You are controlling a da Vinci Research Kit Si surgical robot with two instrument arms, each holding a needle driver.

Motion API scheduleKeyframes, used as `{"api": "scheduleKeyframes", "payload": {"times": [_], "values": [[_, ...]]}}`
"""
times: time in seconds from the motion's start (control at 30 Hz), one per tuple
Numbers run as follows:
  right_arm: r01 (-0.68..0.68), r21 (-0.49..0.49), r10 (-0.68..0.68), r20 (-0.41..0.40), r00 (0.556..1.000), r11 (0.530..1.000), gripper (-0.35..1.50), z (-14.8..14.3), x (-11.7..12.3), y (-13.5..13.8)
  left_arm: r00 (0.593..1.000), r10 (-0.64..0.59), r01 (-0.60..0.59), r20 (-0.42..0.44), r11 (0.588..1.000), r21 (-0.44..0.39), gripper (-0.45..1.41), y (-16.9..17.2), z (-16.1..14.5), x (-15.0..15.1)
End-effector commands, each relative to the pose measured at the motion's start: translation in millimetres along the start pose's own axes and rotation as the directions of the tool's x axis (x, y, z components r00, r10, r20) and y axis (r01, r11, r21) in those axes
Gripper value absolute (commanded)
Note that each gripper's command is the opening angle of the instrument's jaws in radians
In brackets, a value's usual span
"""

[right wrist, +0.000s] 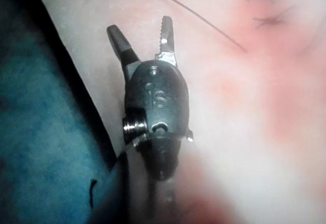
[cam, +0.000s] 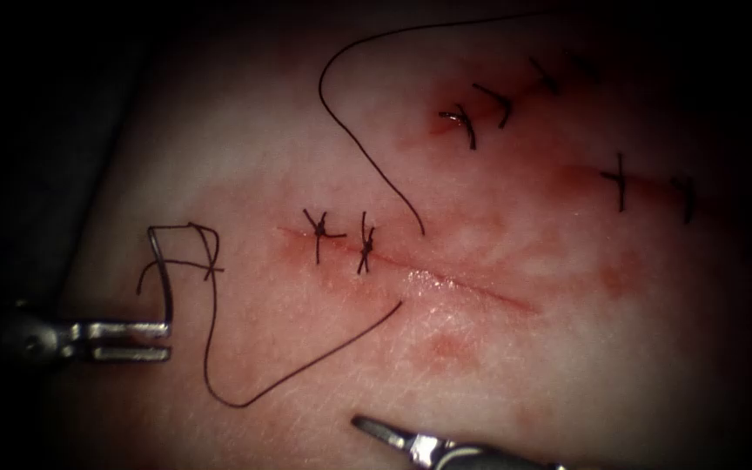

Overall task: Wound Closure
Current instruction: Use the right grasper to pull the suture through the wound.

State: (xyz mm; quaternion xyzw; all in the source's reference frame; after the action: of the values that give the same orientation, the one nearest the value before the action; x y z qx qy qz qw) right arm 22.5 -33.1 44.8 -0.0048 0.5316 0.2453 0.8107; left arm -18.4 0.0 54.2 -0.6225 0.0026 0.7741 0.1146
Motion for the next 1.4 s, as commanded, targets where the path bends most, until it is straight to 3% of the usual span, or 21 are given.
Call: {"api": "scheduleKeyframes", "payload": {"times": [0.03,0.13,0.23,0.57,0.7,0.73,0.77,0.87,1.2,1.33,1.4], "values": [[0.023,-0.001,-0.023,0.006,1.000,1.000,1.25,0.6,-0.4,1.0,1.000,-0.003,0.003,-0.012,1.000,-0.004,-0.45,0.0,0.7,-0.6],[0.069,0.004,-0.069,0.053,0.996,0.998,1.01,1.4,-0.8,3.2,0.999,-0.001,0.001,-0.040,1.000,0.003,-0.45,-0.9,0.9,-0.3],[0.110,-0.001,-0.109,0.089,0.990,0.994,0.98,2.9,-1.8,4.8,0.998,0.000,0.000,-0.055,1.000,0.006,-0.45,-1.4,1.1,-0.1],[0.181,-0.011,-0.175,0.191,0.966,0.983,1.11,7.3,-5.8,9.9,0.996,0.005,-0.006,-0.091,1.000,-0.011,-0.45,-1.5,2.3,0.2],[0.186,0.001,-0.182,0.211,0.961,0.983,1.03,8.0,-6.4,10.5,0.995,0.005,-0.007,-0.101,1.000,-0.014,-0.45,-1.5,2.8,0.3],[0.187,0.016,-0.186,0.223,0.957,0.982,0.88,8.2,-6.8,10.6,0.994,0.006,-0.008,-0.106,1.000,-0.016,-0.45,-1.4,3.1,0.3],[0.188,0.026,-0.189,0.232,0.954,0.982,0.73,8.2,-6.9,10.6,0.994,0.006,-0.008,-0.106,1.000,-0.016,-0.45,-1.4,3.2,0.3],[0.187,0.081,-0.202,0.276,0.939,0.979,-0.35,8.2,-7.3,10.1,0.994,0.006,-0.008,-0.109,1.000,-0.017,-0.45,-1.4,3.3,0.3],[0.127,0.114,-0.158,0.317,0.935,0.985,-0.35,6.1,-7.2,7.1,0.993,0.008,-0.009,-0.114,1.000,-0.013,-0.45,-1.4,4.4,-0.2],[0.114,0.132,-0.150,0.306,0.940,0.985,-0.35,4.3,-6.4,3.6,0.993,0.008,-0.010,-0.116,1.000,-0.011,-0.45,-1.6,5.1,-0.7],[0.113,0.158,-0.156,0.297,0.942,0.981,-0.35,3.3,-6.0,0.0,0.993,0.008,-0.009,-0.117,1.000,-0.011,-0.45,-1.7,5.2,-0.8]]}}
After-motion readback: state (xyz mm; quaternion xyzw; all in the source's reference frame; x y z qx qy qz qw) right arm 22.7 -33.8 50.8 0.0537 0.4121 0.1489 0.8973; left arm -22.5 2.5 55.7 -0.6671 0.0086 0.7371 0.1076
